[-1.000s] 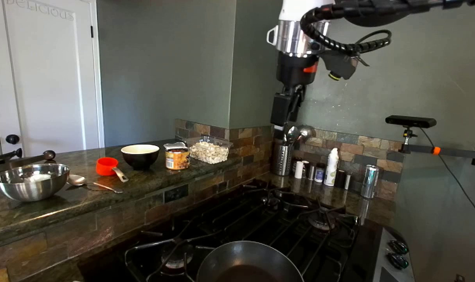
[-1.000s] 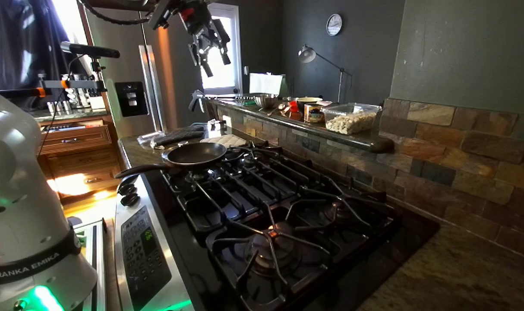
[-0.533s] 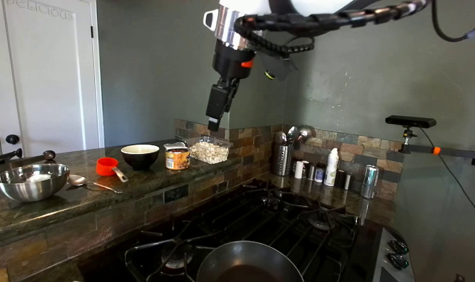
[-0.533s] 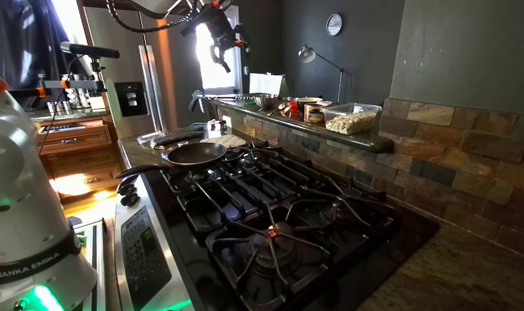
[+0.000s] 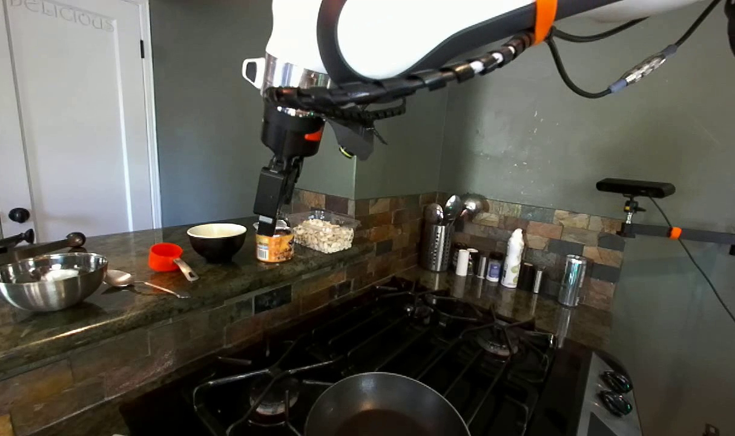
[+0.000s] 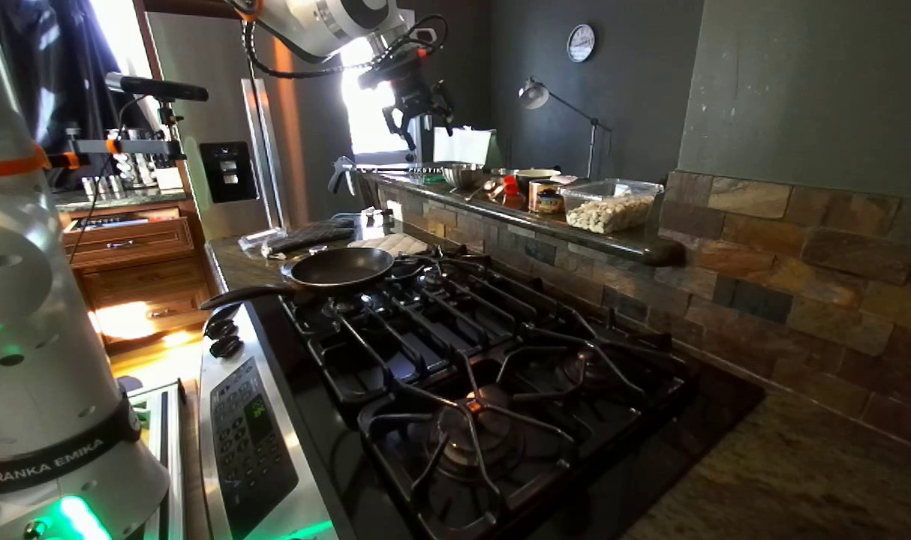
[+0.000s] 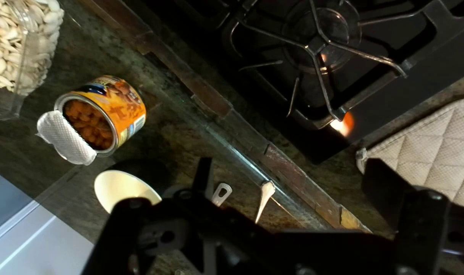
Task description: Transfer some popcorn from the transparent bowl to the black bowl.
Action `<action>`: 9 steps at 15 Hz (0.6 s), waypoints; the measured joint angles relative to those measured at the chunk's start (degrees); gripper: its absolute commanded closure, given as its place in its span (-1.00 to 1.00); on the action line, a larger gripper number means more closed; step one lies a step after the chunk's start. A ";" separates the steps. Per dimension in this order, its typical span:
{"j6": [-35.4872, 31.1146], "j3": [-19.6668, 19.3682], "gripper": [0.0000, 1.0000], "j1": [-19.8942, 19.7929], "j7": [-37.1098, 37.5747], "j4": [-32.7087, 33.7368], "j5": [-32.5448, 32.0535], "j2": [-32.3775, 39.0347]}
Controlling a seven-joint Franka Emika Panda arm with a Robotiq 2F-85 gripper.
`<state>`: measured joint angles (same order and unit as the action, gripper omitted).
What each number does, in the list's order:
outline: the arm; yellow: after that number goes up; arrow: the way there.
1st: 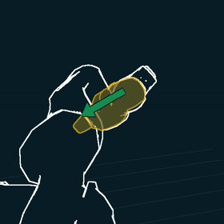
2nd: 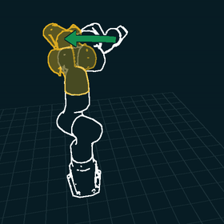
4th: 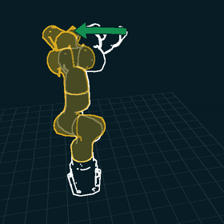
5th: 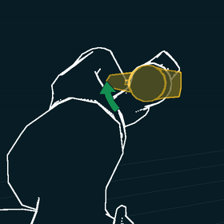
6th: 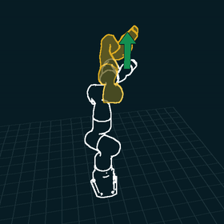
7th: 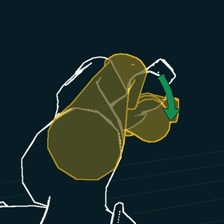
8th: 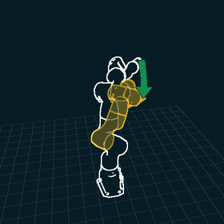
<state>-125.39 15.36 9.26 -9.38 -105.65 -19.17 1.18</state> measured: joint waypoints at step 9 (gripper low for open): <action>0.00 -0.40 -1.00 0.31 -0.66 0.98 0.22 0.73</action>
<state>-125.39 14.96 9.57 -10.04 -104.67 -18.95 1.91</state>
